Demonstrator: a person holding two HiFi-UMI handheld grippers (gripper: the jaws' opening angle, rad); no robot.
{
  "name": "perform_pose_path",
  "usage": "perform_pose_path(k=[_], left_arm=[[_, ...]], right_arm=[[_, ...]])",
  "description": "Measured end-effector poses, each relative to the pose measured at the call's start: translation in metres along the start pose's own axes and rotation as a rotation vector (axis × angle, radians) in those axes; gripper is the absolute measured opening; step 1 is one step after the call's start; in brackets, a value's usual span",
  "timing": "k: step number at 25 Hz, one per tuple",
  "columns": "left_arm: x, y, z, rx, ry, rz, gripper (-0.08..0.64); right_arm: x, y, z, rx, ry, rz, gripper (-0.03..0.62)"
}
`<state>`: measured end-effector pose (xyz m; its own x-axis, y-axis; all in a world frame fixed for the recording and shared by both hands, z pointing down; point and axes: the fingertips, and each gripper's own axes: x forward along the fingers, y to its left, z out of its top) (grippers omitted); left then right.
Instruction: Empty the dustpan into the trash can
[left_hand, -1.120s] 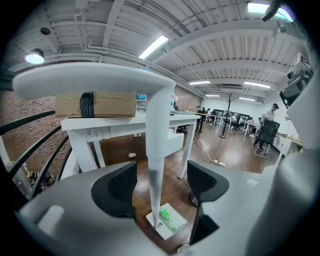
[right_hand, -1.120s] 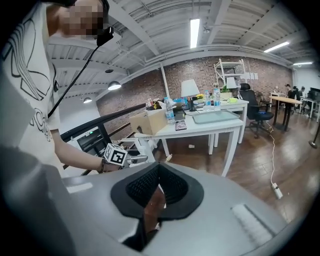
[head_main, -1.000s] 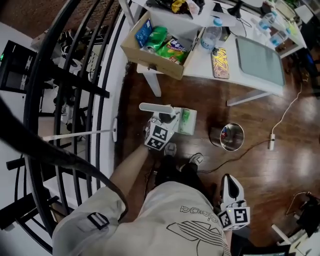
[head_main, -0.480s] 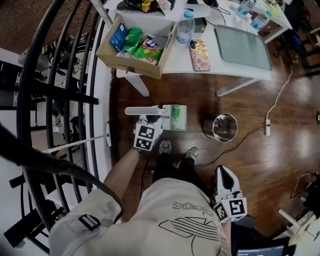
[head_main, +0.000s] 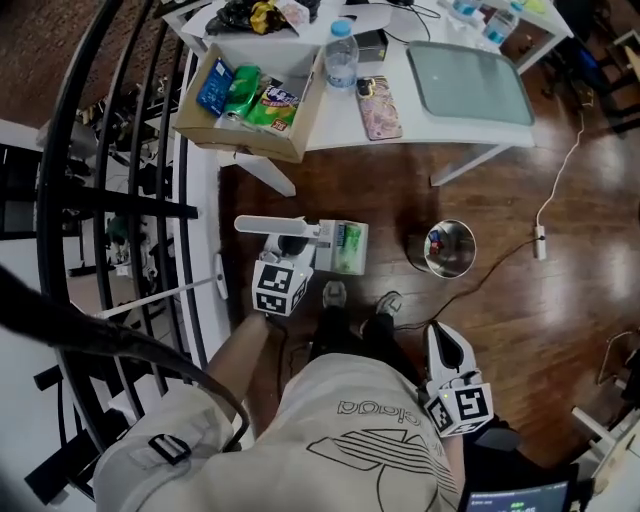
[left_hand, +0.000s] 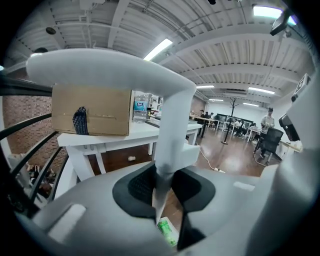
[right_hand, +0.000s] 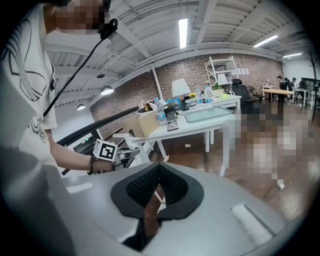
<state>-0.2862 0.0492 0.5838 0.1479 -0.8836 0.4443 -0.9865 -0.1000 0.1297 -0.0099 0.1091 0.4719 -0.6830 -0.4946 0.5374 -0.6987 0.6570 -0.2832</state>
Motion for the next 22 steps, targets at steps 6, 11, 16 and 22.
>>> perform_pose_path(k=[6, 11, 16, 22], left_arm=[[-0.005, -0.008, 0.004, -0.019, 0.017, -0.019, 0.098], [-0.005, -0.022, 0.011, -0.06, -0.015, -0.037, 0.1], [0.016, -0.041, 0.008, -0.089, -0.004, -0.054, 0.103], [0.023, -0.066, 0.03, -0.099, -0.039, -0.068, 0.101]], right_arm=[[-0.005, -0.014, 0.005, 0.022, -0.025, 0.008, 0.003], [-0.011, -0.03, 0.009, 0.039, -0.048, 0.013, 0.003], [-0.021, -0.045, 0.013, 0.038, -0.068, 0.005, 0.003], [-0.033, -0.063, 0.015, 0.046, -0.087, -0.005, 0.003]])
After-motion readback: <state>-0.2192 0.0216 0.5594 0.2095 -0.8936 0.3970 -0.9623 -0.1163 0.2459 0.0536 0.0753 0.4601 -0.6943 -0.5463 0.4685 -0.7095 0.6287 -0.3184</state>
